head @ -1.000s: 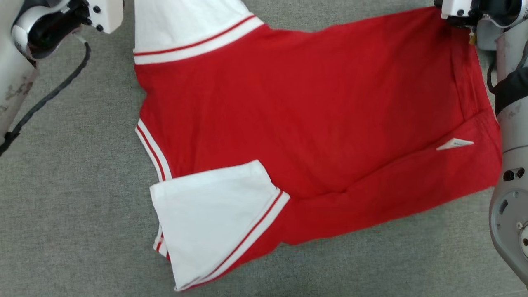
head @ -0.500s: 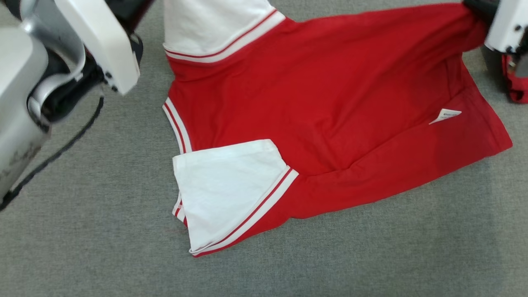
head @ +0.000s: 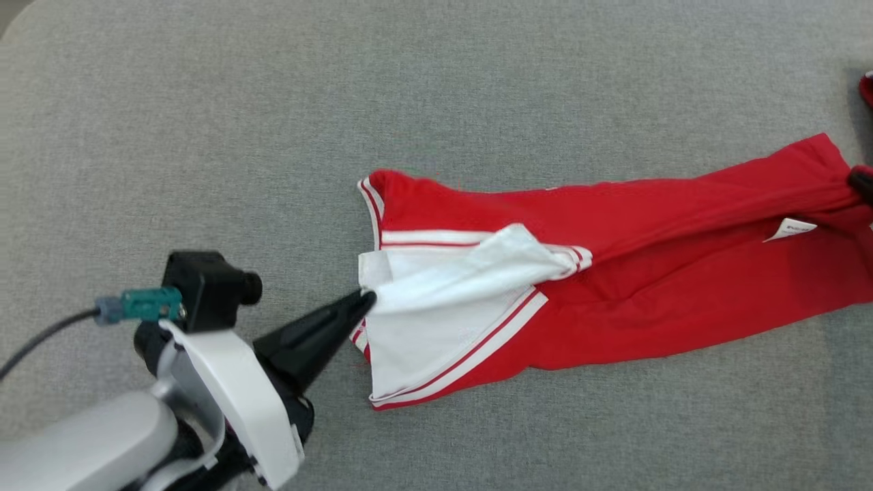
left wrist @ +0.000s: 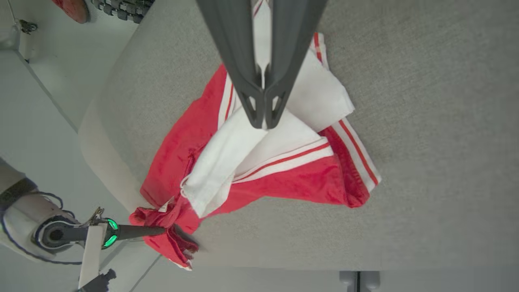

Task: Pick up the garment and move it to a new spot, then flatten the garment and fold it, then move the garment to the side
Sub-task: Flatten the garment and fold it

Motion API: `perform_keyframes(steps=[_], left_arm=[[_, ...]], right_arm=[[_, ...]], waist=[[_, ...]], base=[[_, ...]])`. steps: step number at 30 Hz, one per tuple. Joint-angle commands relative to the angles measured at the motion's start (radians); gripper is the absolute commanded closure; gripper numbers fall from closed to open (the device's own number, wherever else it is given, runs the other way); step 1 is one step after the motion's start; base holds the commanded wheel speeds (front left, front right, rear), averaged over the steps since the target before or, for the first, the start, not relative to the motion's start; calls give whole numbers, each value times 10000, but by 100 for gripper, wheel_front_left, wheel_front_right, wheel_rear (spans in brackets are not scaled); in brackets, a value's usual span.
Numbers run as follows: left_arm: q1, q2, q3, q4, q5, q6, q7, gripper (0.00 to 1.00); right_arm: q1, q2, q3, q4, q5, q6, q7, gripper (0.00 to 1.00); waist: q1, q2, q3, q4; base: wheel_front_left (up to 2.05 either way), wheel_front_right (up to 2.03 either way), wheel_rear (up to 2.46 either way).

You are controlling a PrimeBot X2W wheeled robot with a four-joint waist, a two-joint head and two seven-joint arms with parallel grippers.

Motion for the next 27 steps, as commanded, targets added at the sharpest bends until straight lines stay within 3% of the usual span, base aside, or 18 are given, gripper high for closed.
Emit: perform_keyframes(steps=[1, 5, 6, 7, 8, 9, 10, 11, 14, 17, 22, 24, 27], left_arm=[[434, -43, -70, -135, -145, 208, -222, 100], [1356, -554, -370, -3, -396, 414, -715, 100], [1544, -733, -384, 159, -461, 421, -910, 100], [1699, -920, -387, 393, -444, 440, -1135, 96], [1824, -1099, -428, 618, -355, 450, -1327, 68], [1824, -1099, -428, 618, -355, 450, -1327, 68], [1953, -1272, -436, 849, -253, 504, -1543, 29], [2063, -1462, -451, 1095, -159, 555, -1769, 0], [2473, -1922, -271, 1594, 105, 870, -2430, 0], [2995, -2267, 240, 1922, 719, 1476, -2763, 0], [4524, -3462, 2519, 2082, 3277, 2427, -2806, 0], [5148, -4127, 3514, 2054, 4448, 2520, -2812, 0], [5936, -4900, 4434, 2214, 5966, 2301, -2814, 0]], right_arm=[[348, -119, -56, 52, 6, -22, -67, 100], [956, -62, -109, 212, -137, -22, -213, 100], [1035, 8, -182, 254, -201, -22, -366, 78], [1122, 103, -274, 288, -212, -22, -541, 0], [1235, 219, -334, 261, -187, -22, -730, 0], [1235, 219, -334, 261, -187, -22, -730, 0], [1359, 281, -413, 184, -174, -21, -973, 0], [1501, 337, -498, 72, -163, -21, -1247, 0], [2201, 377, -791, -467, -173, -21, -2026, 0], [3254, 506, -1205, -1114, -89, -21, -2622, 0], [4862, 1094, -2311, -1683, -413, -19, -3930, 0], [4998, 1353, -2767, -1408, -754, -15, -4480, 0], [4589, 1767, -3175, -627, -1161, -13, -4922, 0]], waist=[[0, 0, -99, 142], [0, 0, -237, 240], [0, 0, -300, 259], [0, 0, -367, 273], [0, 0, -444, 284], [0, 0, -444, 284], [0, 0, -530, 299], [0, 0, -621, 309], [0, 0, -917, 310], [0, 0, -1229, 331], [0, 0, -1591, 552], [0, 0, -1684, 657], [0, 0, -1793, 813]], base=[[0, 0, 0], [0, 0, 0], [0, 0, 0], [0, 0, 0], [0, 0, 0], [0, 0, 0], [0, 0, 0], [0, 0, 0], [0, 0, 0], [0, 0, 0], [0, 0, 0], [0, 0, 0], [0, 0, 0]])
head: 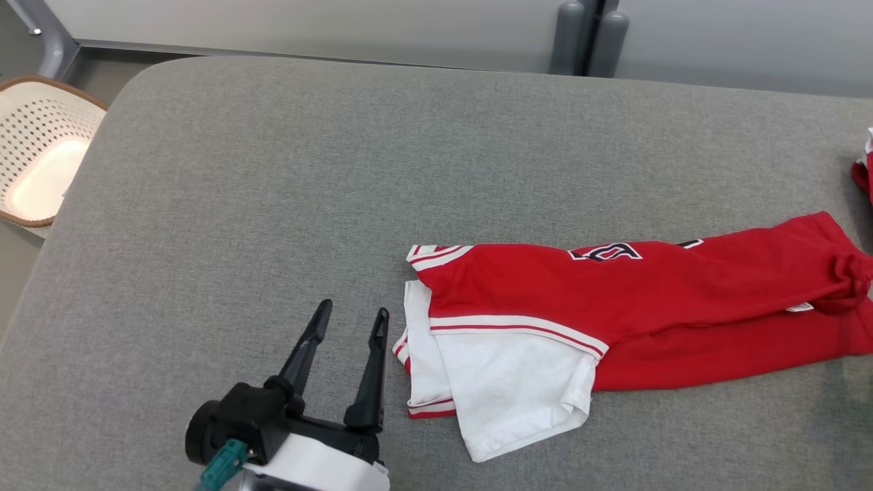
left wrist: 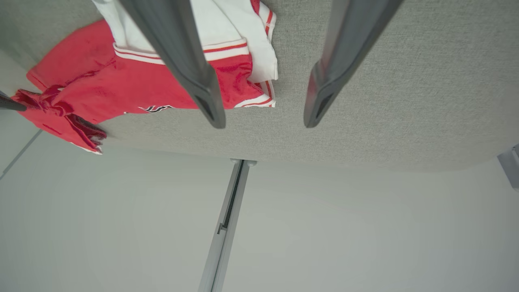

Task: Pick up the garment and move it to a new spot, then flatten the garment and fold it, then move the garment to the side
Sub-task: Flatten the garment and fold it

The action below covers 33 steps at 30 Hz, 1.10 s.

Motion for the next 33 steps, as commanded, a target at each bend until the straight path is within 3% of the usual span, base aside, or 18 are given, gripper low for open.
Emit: perform_keyframes(steps=[1, 8, 9, 13, 14, 15, 16, 17, 26, 33], left_arm=[[175, -205, 178, 29, 182, -170, -35, 0], [820, -1308, 1141, 607, 1703, -1469, -26, 0], [877, -1475, 1304, 804, 1991, -1737, -28, 0], [948, -1821, 1669, 1012, 2364, -2134, -27, 0], [1017, -1900, 1765, 1032, 2427, -2214, -27, 0], [1088, -1938, 1869, 1057, 2498, -2269, -27, 0], [1135, -1978, 1995, 1064, 2570, -2318, -27, 0], [1173, -2039, 2109, 1053, 2626, -2380, -27, 0], [1456, -2392, 2785, 1035, 3151, -2917, -27, 0], [1333, -2617, 3006, 1237, 3406, -3259, -27, 0]], right_arm=[[-301, 28, -27, 188, -136, -4, -84, 0], [-2146, 292, -112, 2640, -798, -5, 87, 0], [-2540, 266, -84, 3500, -1080, -5, 271, 0], [-2886, 294, 123, 5020, -1588, -5, 999, 0], [-2863, 414, 181, 5299, -1559, -5, 1189, 8], [-2821, 544, 262, 5474, -1489, -5, 1389, 55], [-2759, 660, 379, 5568, -1421, -4, 1562, 85], [-2675, 676, 522, 5564, -1425, -4, 1639, 100], [-1872, -461, 910, 4152, -1467, -25, 39, 100], [-1820, -750, 1062, 2945, -1631, -14, -383, 100]], waist=[[0, -1, -67, 117], [0, -1, -5, 553], [0, -1, 42, 692], [0, -1, 35, 860], [0, -1, 27, 861], [0, -1, 17, 836], [0, -1, 4, 778], [0, -1, -12, 709], [0, -1, -72, -300], [0, -1, -76, -712]], base=[[0, 0, 0], [0, 0, 0], [0, 0, 0], [0, 0, 0], [0, 0, 0], [0, 0, 0], [0, 0, 0], [0, 0, 0], [0, 0, 0], [0, 0, 0]])
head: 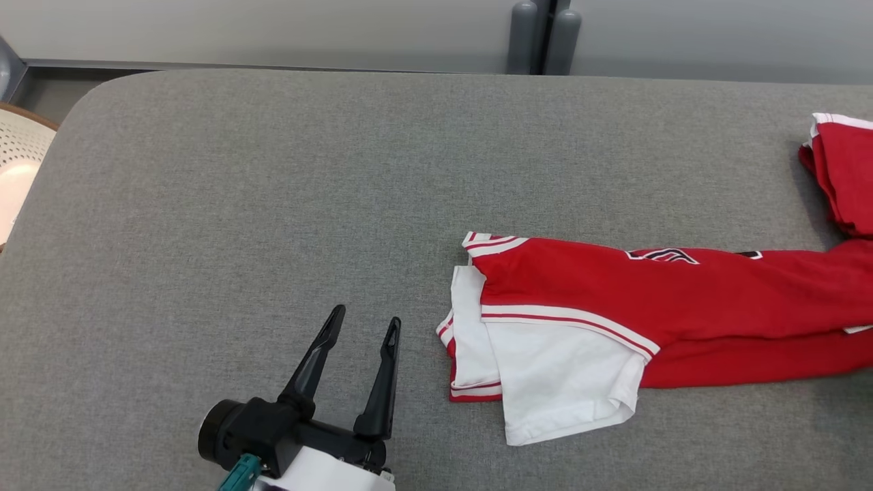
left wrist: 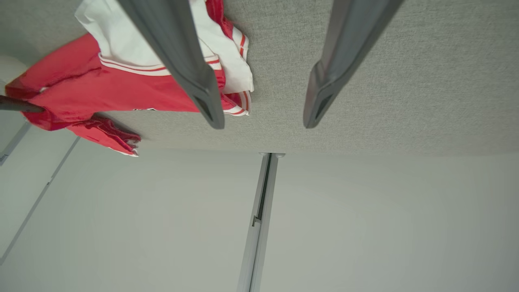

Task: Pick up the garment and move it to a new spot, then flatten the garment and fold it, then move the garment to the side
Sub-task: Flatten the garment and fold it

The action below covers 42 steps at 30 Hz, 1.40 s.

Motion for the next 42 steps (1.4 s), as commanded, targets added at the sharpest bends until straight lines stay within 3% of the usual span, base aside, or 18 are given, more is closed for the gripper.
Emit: perform_keyframes(steps=[1, 7, 12, 17, 21, 29, 30, 31, 32, 39, 42], left_arm=[[-94, -12, 100, 51, 94, -88, -14, 0], [-22, -162, 245, 215, 245, -326, -14, 0], [68, -273, 297, 361, 322, -472, -14, 0], [104, -343, 320, 454, 386, -582, -14, 0], [151, -385, 360, 509, 426, -636, -14, 0], [31, -476, 207, 634, 455, -709, -14, 0], [29, -484, 190, 652, 455, -712, -14, 0], [20, -491, 175, 676, 465, -714, -14, 0], [8, -500, 158, 701, 472, -715, -15, 0], [158, -532, 234, 784, 418, -623, -15, 0], [267, -547, 382, 660, 375, -576, -15, 0]], right_arm=[[-73, 26, 59, -349, -91, -26, -85, 100], [-101, 1009, 263, -2831, -387, -19, 227, 100], [322, 2243, 598, -5048, -1051, -19, 720, 100], [873, 3464, 1245, -6409, -1704, -19, 1164, 100], [1145, 4094, 2053, -6682, -1775, -19, 1427, 100], [764, 4653, 3216, -5138, -1509, -19, 1077, 100], [707, 4690, 3391, -4891, -1392, -19, 1052, 94], [636, 4727, 3515, -4715, -1233, -19, 991, 58], [527, 4740, 3607, -4582, -1096, -19, 880, 0], [292, 4751, 3602, -5071, 335, -19, 12, 0], [377, 4245, 2835, -5548, 273, -22, -792, 0]], waist=[[0, -1, -26, -73], [0, -1, -155, -24], [0, -1, -292, 276], [0, -1, -309, 678], [0, -1, -285, 892], [0, -1, -265, 1123], [0, -1, -262, 1133], [0, -1, -260, 1141], [0, -1, -263, 1151], [0, -1, -454, 987], [0, -1, -645, 768]], base=[[0, 0, 0], [0, 0, 0], [0, 0, 0], [0, 0, 0], [0, 0, 0], [0, 0, 0], [0, 0, 0], [0, 0, 0], [0, 0, 0], [0, 0, 0], [0, 0, 0]])
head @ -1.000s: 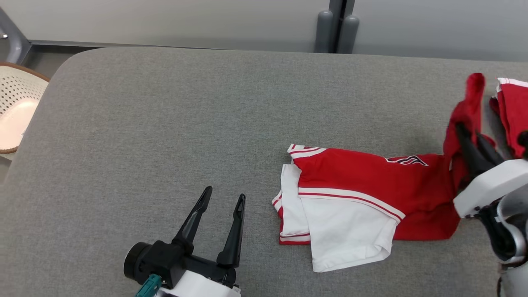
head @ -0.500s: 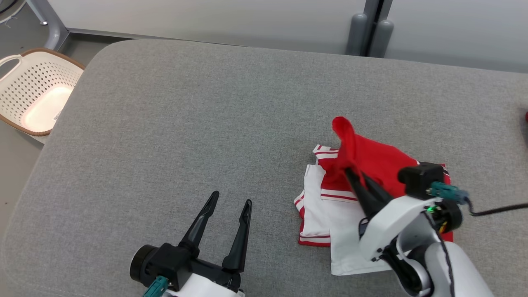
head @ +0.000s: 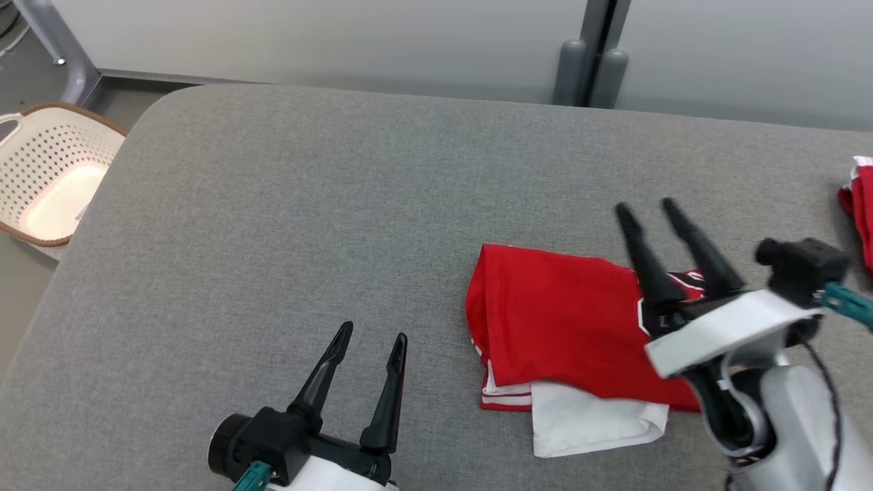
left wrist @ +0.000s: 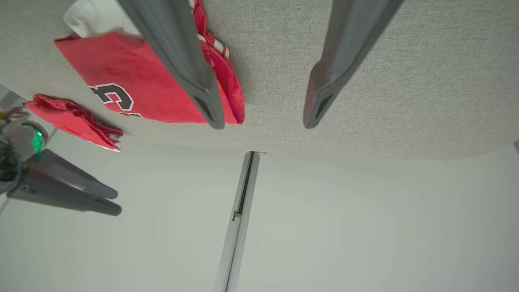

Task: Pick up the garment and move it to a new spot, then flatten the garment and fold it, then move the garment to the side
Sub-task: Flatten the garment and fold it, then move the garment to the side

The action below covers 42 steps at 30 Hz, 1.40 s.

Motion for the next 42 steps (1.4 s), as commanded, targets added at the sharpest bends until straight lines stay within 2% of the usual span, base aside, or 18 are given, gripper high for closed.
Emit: perform_keyframes(steps=[1, 6, 10, 15, 24, 31, 42], left_arm=[[124, 30, 62, -33, -20, 32, -15, 0], [401, 19, 452, -212, -72, 109, -15, 0], [686, 3, 867, -394, 103, 116, -15, 0], [1408, -6, 1651, -861, 381, 154, -13, 0], [2505, -12, 2621, -1468, 944, 174, -15, 0], [2740, -14, 2473, -1207, 1570, 181, -15, 0], [2675, -15, 2490, -1046, 1642, 410, -15, 0]], right_arm=[[96, -201, -100, -36, -158, -2, -224, 0], [657, -1227, -854, 298, -1307, -2, -1688, 0], [1298, -1593, -674, 1019, -1997, -2, -2810, 0], [1954, -1486, -418, 1549, -2419, -3, -3580, 0], [2939, -802, -617, 568, -3441, -3, -3613, 0], [3211, -484, -705, 475, -3581, -3, -3615, 0], [3358, -323, -689, 543, -3645, -3, -3616, 0]], waist=[[0, 0, -148, -163], [0, 0, -474, -546], [0, 0, -767, -800], [0, 0, -1177, -1156], [0, 0, -1637, -1556], [0, 0, -1840, -1579], [0, 0, -1990, -1497]], base=[[0, 0, 0], [0, 0, 0], [0, 0, 0], [0, 0, 0], [0, 0, 0], [0, 0, 0], [0, 0, 0]])
